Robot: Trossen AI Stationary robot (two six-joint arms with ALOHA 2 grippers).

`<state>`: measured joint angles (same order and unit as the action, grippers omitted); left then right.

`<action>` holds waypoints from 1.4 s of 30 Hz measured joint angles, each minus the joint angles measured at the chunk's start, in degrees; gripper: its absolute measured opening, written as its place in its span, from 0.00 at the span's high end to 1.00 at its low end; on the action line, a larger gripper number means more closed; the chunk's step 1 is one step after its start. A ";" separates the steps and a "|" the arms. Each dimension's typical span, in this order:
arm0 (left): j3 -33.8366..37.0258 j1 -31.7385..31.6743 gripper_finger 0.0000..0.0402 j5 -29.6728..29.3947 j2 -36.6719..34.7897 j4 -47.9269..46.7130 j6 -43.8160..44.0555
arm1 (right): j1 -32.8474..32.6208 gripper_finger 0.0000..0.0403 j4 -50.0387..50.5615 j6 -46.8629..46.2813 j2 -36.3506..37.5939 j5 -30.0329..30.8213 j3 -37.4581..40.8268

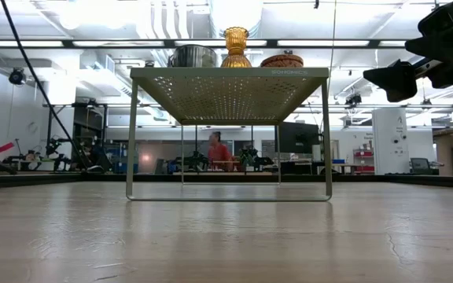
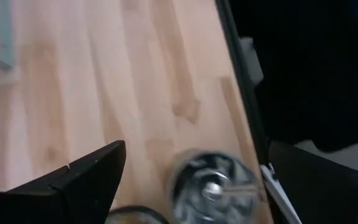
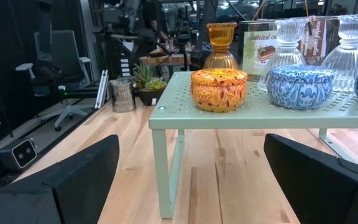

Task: Pick & Place candle stick holders
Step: Put the brown scented candle on the shelf aligned with the other green scented candle

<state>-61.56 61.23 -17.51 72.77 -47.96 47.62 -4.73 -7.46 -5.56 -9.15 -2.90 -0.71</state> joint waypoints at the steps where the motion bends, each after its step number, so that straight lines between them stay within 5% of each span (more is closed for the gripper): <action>1: -1.02 0.96 0.00 0.16 1.56 -0.51 0.88 | 0.00 0.03 0.00 0.00 0.00 0.00 0.00; 13: -5.78 9.38 0.00 0.63 13.45 -9.58 20.07 | 0.01 0.03 -0.01 0.00 0.00 -0.02 0.00; 42: -5.67 9.38 0.00 0.87 18.52 -4.12 28.41 | 0.02 0.03 0.00 0.00 0.00 -0.02 0.00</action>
<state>-67.22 70.61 -16.64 91.29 -52.08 76.04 -4.71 -7.46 -5.56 -9.15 -2.92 -0.71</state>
